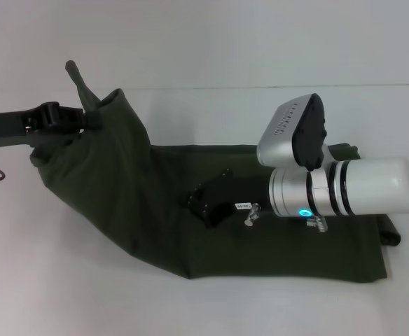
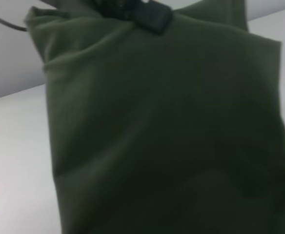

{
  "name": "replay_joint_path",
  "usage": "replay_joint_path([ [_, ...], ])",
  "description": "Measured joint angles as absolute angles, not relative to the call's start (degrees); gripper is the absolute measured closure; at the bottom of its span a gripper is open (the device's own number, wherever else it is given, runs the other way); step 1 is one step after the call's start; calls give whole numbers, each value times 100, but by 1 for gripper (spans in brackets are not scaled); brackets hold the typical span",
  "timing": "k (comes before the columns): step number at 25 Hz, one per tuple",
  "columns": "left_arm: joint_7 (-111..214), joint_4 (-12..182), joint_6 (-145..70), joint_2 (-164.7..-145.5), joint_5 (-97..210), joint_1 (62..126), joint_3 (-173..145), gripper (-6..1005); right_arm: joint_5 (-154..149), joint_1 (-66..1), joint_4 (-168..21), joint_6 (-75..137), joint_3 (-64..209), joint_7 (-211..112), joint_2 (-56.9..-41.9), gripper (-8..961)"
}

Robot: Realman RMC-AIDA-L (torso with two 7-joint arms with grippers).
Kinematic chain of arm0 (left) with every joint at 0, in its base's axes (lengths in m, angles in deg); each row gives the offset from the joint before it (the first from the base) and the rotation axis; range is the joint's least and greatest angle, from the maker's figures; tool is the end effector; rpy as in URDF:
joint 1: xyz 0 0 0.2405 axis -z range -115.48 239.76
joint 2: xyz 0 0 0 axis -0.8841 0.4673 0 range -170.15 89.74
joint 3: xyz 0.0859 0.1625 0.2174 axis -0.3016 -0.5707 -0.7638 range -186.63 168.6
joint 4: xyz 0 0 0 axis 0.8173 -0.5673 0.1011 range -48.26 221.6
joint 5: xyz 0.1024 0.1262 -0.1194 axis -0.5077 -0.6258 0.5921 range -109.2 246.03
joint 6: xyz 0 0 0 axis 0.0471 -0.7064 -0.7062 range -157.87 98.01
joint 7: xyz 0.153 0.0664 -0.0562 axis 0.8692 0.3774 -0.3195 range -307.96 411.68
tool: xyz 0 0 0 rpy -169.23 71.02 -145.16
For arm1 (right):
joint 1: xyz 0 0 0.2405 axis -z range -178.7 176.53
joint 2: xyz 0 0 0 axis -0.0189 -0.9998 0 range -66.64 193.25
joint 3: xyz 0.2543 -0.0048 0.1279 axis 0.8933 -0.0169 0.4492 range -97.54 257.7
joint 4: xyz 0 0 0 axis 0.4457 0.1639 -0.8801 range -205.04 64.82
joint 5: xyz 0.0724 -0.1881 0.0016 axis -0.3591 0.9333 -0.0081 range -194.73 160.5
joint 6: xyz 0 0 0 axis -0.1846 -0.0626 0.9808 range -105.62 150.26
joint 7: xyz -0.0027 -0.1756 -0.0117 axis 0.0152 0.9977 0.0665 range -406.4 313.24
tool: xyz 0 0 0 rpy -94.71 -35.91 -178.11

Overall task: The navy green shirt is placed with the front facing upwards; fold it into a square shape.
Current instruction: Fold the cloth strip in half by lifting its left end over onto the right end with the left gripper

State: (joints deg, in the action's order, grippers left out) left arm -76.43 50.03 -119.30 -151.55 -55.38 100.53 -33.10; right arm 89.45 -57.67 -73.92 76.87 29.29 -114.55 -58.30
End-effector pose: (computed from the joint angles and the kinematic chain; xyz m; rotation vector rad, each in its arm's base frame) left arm -0.2702 0.4067 0.0371 -2.2705 -1.6470 -0.8423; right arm 0.1832 0.4065 -0.1707 -2.8118 0.5258 0.3977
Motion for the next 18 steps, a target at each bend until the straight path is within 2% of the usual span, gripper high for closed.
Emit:
replay_joint_path([
  [18,-7540,5131,-12320,-15199,-4866,10056,-3315,945,8676,-6041,-7122,7686,2964,-11169,-5832,954],
])
